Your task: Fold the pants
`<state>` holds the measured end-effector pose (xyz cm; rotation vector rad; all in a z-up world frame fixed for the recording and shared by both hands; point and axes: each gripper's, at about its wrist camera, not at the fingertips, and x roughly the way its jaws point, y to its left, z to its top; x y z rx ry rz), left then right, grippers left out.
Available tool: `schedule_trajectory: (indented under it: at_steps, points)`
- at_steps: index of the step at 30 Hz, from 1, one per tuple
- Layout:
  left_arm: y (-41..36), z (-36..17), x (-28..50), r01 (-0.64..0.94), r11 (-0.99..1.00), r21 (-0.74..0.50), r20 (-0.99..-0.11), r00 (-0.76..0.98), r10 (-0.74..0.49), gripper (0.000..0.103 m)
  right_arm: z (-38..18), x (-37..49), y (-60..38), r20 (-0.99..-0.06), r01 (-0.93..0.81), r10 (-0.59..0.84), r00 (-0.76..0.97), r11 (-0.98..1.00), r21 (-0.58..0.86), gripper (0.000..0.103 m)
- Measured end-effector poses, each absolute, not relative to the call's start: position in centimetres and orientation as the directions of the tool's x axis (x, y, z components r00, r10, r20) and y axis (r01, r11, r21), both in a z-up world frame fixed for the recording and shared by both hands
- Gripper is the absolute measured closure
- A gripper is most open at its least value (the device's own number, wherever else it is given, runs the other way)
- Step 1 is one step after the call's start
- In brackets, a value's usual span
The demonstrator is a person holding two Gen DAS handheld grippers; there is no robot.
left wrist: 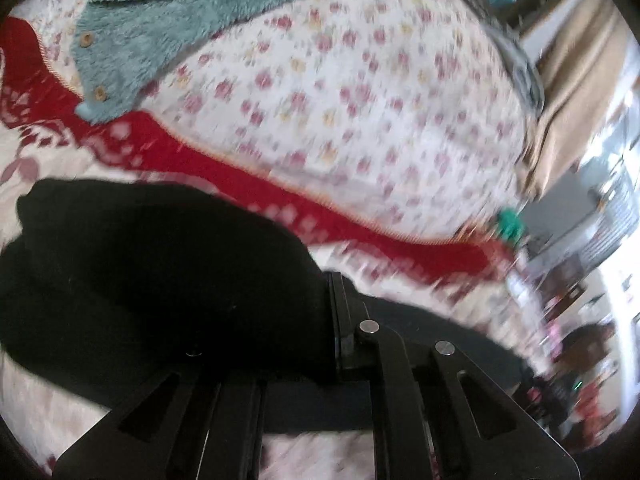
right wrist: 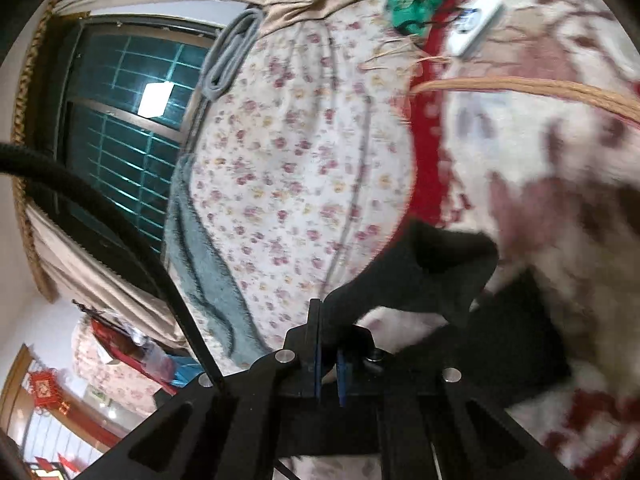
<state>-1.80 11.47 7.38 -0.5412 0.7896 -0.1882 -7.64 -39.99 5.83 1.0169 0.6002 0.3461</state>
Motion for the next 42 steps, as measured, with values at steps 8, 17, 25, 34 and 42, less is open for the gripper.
schedule_trajectory:
  at_steps: [8,17,25,34,42]
  points:
    - [11.1,1.2,-2.9,-0.124,0.871,-0.475,-0.711,0.637,-0.297,0.096,1.1,-7.1,-39.7,-0.462,0.161,0.518,0.720,0.523,0.837,0.098]
    - [12.9,1.0,-3.7,-0.150,0.826,-0.543,-0.719,0.593,-0.364,0.075,1.4,-8.5,-38.3,-0.619,0.262,0.446,0.646,0.633,0.729,0.063]
    - [21.4,3.9,-8.7,-0.276,0.810,-0.518,-0.687,0.698,-0.201,0.049,7.3,-10.0,-30.2,-0.508,-0.150,0.604,0.614,0.722,0.675,0.062]
    - [27.1,2.7,-7.7,-0.356,0.719,-0.597,-0.674,0.709,-0.208,0.042,6.7,-5.7,-8.8,-0.490,-0.534,0.776,0.397,0.630,0.564,0.055]
    - [28.5,1.7,-4.6,-0.377,0.654,-0.656,-0.653,0.719,-0.240,0.041,5.2,-7.7,3.7,-0.583,-0.728,0.664,0.469,0.664,0.171,0.049]
